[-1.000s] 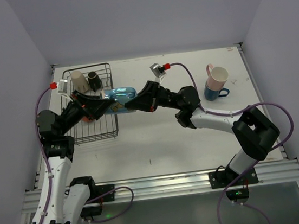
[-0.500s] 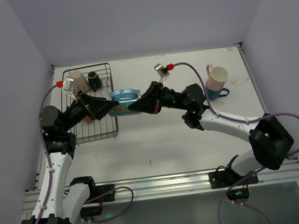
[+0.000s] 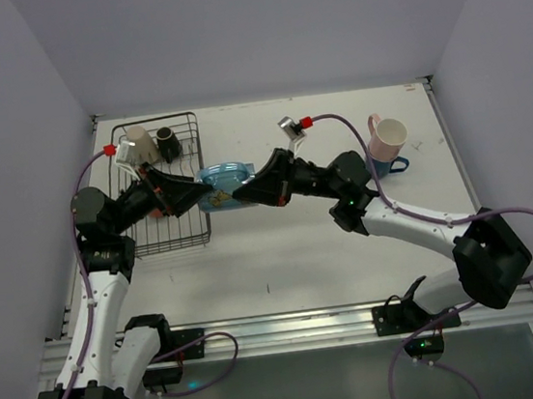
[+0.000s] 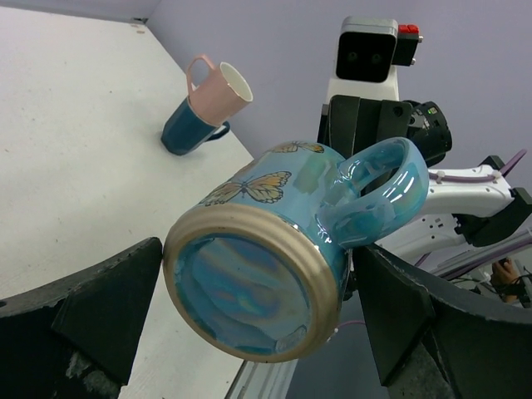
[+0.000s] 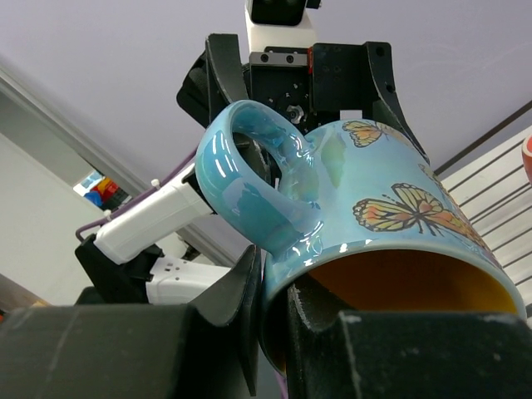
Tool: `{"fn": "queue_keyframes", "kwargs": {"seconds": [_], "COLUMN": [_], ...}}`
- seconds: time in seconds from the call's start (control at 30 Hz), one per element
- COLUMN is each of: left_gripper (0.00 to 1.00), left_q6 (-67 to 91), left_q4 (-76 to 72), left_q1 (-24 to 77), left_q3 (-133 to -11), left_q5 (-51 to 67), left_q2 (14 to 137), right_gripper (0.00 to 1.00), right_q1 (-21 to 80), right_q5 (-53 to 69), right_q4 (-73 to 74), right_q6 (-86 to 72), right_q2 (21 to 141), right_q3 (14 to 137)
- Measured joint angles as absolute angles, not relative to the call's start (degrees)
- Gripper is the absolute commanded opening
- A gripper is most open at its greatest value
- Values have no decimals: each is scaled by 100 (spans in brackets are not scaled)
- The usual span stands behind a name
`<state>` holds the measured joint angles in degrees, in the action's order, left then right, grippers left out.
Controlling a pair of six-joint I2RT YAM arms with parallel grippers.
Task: Unload the cups from the dish rack
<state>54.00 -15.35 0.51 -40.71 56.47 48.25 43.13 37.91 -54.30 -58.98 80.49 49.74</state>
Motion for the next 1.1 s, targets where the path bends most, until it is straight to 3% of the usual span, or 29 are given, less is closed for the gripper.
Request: {"fn": "queue_keyframes", "kwargs": {"seconds": [0.37,0.8,1.1], "left_gripper": [100,100,100], "left_q6": [5483,4401,3577], "left_q4": [-1999,-993,471], "left_q1": [8,8,8], "left_q3": [-4010,-4104,-4412], "left_q5": [5837,5494,4289], "left_q2": [4523,4254,4403], "right_gripper": [0,0,0], "right_q1": [4278,4021,4027], "right_q5": [3835,3492,2624], "right_q4": [-5290,-3415,-1186], "right_q6": [-5839,-5078,-4263], "right_q2": [7822,7135,6641], "right_q3": [4912,4882,4967]}}
